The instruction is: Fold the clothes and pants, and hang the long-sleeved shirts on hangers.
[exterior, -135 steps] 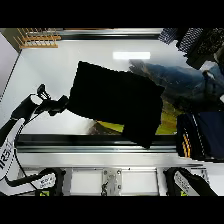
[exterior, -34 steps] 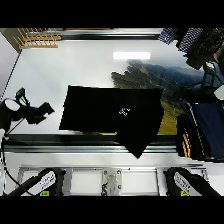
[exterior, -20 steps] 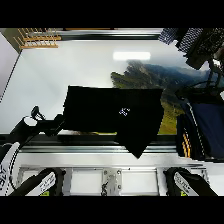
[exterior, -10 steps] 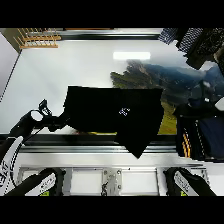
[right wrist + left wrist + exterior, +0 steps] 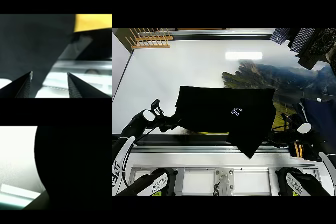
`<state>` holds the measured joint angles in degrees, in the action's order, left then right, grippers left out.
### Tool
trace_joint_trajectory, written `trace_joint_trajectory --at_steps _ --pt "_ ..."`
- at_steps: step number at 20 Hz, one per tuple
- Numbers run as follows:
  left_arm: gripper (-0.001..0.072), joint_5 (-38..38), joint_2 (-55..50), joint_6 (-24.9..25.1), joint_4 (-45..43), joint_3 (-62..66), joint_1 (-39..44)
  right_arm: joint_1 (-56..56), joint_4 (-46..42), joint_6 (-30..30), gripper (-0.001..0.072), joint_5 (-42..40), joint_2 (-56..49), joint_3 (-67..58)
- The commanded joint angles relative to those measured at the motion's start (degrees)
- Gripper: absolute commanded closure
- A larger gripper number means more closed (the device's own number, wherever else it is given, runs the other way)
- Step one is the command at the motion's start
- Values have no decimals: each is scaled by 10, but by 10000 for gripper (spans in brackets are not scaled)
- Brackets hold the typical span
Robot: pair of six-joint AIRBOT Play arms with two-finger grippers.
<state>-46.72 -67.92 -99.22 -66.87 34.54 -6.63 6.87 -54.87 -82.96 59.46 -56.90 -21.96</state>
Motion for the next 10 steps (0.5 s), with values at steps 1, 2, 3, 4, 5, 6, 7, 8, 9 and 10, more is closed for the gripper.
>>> trace_joint_trajectory --at_steps 1,2,3,4,5,6,7,8,9,10 --pt "701 0 -14 0 0 0 0 -60 27 -14 243 -60 0 20" --pt "701 0 -14 0 0 0 0 -70 33 -13 243 -70 0 20" --pt "701 0 -14 0 0 0 0 -77 45 -13 244 -79 0 20" --pt "701 0 -14 0 0 0 0 -85 60 -13 253 -89 -2 20" --pt "701 0 -14 0 0 0 0 -94 71 -12 352 -96 -6 20" --pt "701 0 -14 0 0 0 0 -102 75 -12 433 -102 -12 20" --pt "701 0 -14 0 0 0 0 -111 76 -12 488 -104 -18 20" --pt "701 0 -14 0 0 0 0 -116 75 -9 488 -104 -22 20" --pt "701 0 -14 0 -1 1 0 -116 72 -8 575 -104 -21 20" --pt "701 0 -9 0 -8 1 -2 -116 67 -9 697 -104 -15 19"
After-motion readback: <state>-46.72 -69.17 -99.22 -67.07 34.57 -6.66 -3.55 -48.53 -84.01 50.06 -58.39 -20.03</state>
